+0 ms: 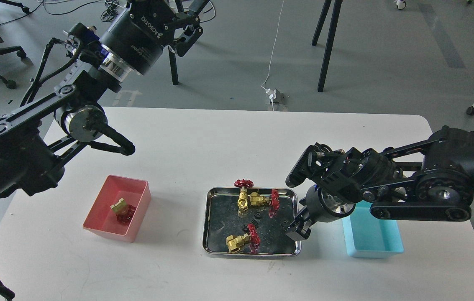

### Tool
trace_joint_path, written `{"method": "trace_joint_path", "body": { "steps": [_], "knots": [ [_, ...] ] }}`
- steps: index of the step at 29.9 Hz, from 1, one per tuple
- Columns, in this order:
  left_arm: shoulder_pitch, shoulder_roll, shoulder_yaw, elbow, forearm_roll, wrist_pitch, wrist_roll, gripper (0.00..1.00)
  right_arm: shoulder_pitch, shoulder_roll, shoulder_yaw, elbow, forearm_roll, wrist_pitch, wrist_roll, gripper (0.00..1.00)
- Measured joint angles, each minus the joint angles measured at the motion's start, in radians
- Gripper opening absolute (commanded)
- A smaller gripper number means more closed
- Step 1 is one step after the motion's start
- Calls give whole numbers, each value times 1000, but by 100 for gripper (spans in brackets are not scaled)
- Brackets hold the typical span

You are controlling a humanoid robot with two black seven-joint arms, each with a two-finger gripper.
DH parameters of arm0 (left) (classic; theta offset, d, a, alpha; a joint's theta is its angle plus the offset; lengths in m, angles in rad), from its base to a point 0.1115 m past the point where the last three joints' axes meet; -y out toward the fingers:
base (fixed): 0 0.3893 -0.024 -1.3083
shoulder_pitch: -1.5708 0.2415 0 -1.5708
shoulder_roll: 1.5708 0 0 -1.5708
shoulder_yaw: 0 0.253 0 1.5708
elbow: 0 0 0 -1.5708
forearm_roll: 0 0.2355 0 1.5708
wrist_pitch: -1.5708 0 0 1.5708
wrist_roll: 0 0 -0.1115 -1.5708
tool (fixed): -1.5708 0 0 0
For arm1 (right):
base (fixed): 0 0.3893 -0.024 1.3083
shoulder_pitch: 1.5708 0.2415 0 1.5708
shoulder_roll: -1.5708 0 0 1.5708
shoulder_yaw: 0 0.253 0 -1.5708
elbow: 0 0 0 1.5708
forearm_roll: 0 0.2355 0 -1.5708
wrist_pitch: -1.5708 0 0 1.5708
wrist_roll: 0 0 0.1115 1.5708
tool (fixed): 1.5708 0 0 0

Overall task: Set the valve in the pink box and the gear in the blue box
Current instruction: 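Grasp the small dark gear on the tray with the right gripper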

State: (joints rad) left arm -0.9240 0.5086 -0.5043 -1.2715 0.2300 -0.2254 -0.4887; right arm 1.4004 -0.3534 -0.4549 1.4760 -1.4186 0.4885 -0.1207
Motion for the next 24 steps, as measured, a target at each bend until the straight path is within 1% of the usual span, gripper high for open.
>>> {"method": "trace_joint_path", "body": {
  "steps": [3,6,13,24],
  "knots": [
    [9,0,2,0,0,0,0,91,-24,66,-2,-91,0,0,0,43],
    [13,-4,2,0,1,0,0,91,-41,106,-2,-141,1,0,0,41],
    [14,-19,2,0,2,-1,0,91,-70,157,-3,-181,3,0,0,41],
    [26,-19,1,0,2,-2,0,92,-106,172,-7,-217,1,0,-1,42]
  ]
}}
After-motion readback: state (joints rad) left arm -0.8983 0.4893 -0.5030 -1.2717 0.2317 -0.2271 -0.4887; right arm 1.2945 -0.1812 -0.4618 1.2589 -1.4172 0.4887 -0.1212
